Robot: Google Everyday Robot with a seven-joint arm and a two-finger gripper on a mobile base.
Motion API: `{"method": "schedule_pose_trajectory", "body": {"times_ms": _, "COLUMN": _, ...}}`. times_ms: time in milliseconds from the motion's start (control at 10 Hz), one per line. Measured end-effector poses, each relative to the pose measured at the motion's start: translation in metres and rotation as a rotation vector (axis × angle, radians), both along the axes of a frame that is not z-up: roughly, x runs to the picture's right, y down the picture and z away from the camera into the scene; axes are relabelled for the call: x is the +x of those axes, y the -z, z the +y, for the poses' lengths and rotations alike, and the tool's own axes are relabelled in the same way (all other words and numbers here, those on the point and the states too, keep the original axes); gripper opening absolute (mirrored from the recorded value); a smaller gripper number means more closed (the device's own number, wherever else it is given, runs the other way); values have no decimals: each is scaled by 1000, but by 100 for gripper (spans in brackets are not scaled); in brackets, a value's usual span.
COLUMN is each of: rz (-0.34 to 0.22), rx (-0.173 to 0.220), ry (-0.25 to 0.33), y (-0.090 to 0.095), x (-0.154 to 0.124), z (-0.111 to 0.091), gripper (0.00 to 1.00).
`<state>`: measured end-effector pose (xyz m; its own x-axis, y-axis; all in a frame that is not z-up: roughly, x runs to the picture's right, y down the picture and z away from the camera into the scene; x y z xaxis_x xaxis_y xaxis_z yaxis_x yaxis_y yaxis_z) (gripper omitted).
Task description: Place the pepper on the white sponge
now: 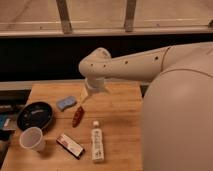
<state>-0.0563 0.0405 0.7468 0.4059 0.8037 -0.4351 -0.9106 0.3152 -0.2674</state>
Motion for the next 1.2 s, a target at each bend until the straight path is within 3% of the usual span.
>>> {"method": "schedule_pose_trajectory", "body": {"times_ms": 300, "rz": -41, "rx": -25, "ry": 35, "y": -1, "x": 2, "z": 5, "gripper": 80}}
{"method": "schedule_pose_trajectory", "body": {"times_ms": 800, "rz": -205, "rx": -103, "ry": 108, "y": -13, "x": -74, "z": 54, "gripper": 80}}
{"method": "schedule_pose_trajectory", "body": {"times_ms": 1200, "rz": -187, "rx": -159, "ry": 156, "y": -44, "x": -104, "z": 91, "gripper": 80}}
